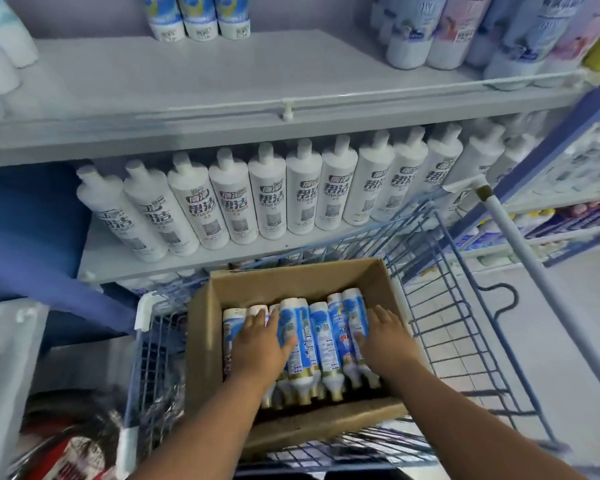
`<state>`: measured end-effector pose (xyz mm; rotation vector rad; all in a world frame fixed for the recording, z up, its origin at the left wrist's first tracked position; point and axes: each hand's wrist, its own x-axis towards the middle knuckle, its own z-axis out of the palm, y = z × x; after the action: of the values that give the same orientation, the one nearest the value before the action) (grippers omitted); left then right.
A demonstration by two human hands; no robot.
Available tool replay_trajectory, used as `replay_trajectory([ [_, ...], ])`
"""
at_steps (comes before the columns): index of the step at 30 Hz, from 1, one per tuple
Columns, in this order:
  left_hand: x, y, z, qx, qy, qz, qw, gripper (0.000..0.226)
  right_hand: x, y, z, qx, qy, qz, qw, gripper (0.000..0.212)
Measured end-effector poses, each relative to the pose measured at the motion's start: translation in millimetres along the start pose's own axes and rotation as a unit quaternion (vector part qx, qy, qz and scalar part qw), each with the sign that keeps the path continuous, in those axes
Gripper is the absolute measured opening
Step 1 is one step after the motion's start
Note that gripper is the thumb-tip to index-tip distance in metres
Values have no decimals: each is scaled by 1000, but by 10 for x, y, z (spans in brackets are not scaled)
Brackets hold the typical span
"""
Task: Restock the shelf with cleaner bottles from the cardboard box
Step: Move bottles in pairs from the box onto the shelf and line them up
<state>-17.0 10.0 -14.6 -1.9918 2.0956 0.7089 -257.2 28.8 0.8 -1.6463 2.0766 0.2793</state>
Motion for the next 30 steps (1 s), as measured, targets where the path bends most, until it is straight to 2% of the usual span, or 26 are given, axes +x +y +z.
replay_trajectory([
  [8, 290, 197, 709, -76, -56, -71, 993, 83, 424, 114, 519, 36, -73, 22, 996, 67],
  [12, 394, 252, 1013, -124, -44, -120, 984, 83, 618, 203, 752, 70, -82, 42, 993, 69],
  [15, 474, 275, 1187, -139, -35, -151, 978, 87, 750, 202, 907, 112, -74, 73, 988, 71],
  [18, 603, 317, 1350, -169, -42, -180, 968, 91, 848, 124, 1041, 131, -24, 102, 986, 79],
  [22, 741, 363, 1477, -220, -10, -233, 947, 83, 894, 62, 1194, 65, 11, 121, 990, 87],
  [27, 799, 269, 1562, -290, 19, -250, 924, 57, 927, 96, 1290, 6, 42, 118, 992, 79],
  [30, 807, 211, 1655, -301, 25, -251, 920, 62, 932, 122, 1340, -45, 19, 96, 994, 78],
])
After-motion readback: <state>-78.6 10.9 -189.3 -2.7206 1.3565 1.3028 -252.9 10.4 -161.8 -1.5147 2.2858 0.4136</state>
